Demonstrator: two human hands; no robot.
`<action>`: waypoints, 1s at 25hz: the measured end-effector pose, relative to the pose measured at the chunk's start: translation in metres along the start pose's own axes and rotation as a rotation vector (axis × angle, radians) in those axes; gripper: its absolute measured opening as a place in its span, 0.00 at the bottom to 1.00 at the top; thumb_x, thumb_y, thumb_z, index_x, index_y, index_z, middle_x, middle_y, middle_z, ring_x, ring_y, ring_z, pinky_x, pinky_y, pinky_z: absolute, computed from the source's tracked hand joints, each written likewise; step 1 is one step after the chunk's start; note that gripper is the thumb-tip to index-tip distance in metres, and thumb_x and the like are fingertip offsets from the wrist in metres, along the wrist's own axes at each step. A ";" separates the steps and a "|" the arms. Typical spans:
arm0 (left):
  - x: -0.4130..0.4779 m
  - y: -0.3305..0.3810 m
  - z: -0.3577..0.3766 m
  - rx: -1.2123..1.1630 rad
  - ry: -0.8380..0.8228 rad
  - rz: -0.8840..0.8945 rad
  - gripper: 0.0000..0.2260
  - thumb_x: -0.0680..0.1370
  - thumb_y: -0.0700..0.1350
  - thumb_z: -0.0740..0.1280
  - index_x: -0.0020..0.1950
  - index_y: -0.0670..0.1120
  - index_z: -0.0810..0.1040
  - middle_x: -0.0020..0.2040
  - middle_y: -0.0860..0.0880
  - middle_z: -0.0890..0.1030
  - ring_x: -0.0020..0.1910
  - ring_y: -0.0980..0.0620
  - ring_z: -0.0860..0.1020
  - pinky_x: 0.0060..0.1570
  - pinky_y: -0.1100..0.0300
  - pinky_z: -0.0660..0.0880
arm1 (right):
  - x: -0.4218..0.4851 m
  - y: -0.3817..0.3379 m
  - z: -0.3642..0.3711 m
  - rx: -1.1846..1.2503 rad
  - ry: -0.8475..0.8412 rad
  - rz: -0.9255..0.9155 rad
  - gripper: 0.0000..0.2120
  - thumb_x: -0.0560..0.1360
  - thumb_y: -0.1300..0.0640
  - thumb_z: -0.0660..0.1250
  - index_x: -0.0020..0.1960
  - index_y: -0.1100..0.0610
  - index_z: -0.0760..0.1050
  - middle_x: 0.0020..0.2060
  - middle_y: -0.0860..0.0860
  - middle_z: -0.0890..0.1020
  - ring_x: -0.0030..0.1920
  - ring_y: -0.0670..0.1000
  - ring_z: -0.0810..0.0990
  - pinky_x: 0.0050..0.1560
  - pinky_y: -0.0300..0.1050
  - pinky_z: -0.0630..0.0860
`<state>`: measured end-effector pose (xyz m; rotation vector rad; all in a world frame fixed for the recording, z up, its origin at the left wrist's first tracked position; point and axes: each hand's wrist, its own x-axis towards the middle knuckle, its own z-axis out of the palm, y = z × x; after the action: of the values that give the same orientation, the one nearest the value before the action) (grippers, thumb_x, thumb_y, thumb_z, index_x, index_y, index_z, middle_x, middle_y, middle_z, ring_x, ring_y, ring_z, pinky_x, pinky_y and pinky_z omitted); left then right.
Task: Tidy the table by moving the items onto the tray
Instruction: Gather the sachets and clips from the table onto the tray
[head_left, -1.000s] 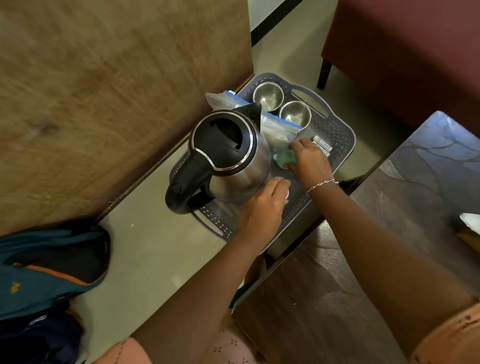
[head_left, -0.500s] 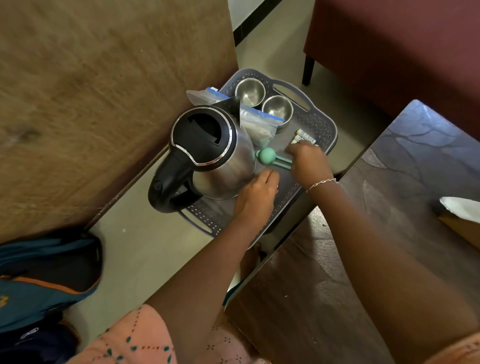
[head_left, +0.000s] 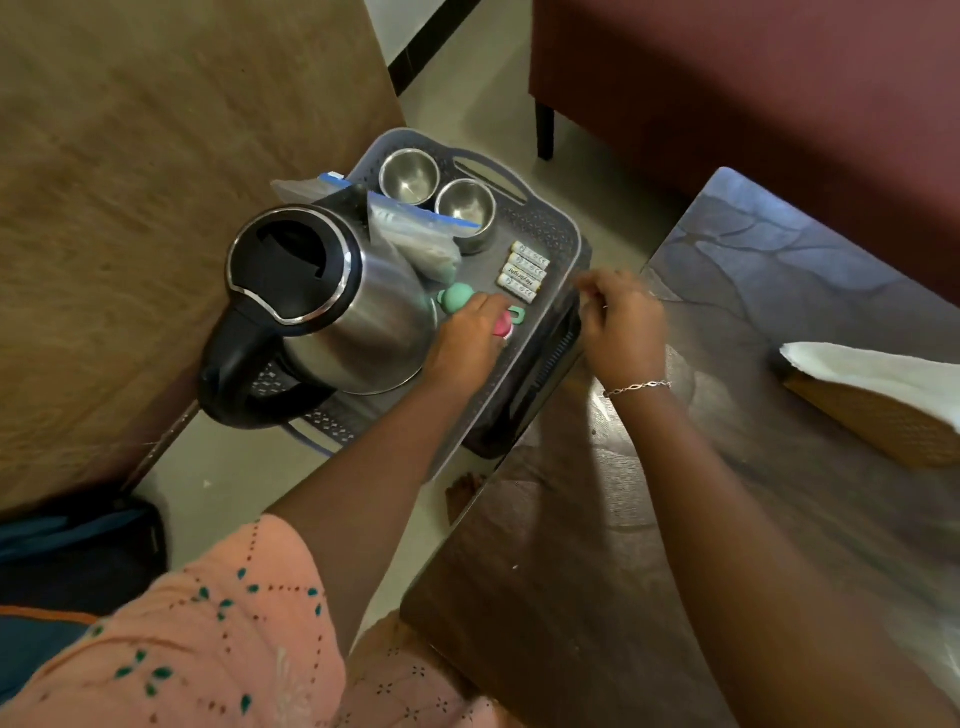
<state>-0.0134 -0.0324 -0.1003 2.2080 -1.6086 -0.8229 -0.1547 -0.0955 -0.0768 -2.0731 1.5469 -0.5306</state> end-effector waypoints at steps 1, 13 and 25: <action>-0.002 -0.001 0.000 -0.018 -0.011 0.016 0.18 0.72 0.31 0.64 0.61 0.42 0.73 0.59 0.42 0.75 0.55 0.39 0.75 0.55 0.47 0.73 | -0.005 0.003 -0.006 0.006 0.022 -0.005 0.10 0.75 0.65 0.59 0.51 0.62 0.78 0.44 0.60 0.80 0.43 0.59 0.78 0.41 0.44 0.69; -0.140 0.098 0.103 0.436 0.164 0.556 0.19 0.74 0.39 0.63 0.65 0.43 0.68 0.69 0.36 0.68 0.72 0.39 0.58 0.73 0.46 0.50 | -0.172 0.117 -0.087 -0.172 0.213 -0.001 0.16 0.68 0.68 0.59 0.55 0.64 0.75 0.54 0.64 0.77 0.54 0.61 0.74 0.54 0.52 0.72; -0.216 0.313 0.265 0.421 -0.123 1.098 0.18 0.68 0.38 0.71 0.57 0.42 0.75 0.61 0.39 0.77 0.67 0.38 0.69 0.71 0.43 0.55 | -0.380 0.317 -0.232 -0.325 0.388 0.484 0.16 0.72 0.63 0.54 0.55 0.64 0.76 0.54 0.64 0.78 0.55 0.58 0.70 0.58 0.51 0.67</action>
<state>-0.4599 0.0908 -0.0832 1.0720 -2.7608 -0.2871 -0.6382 0.1589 -0.0860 -1.7739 2.4098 -0.5429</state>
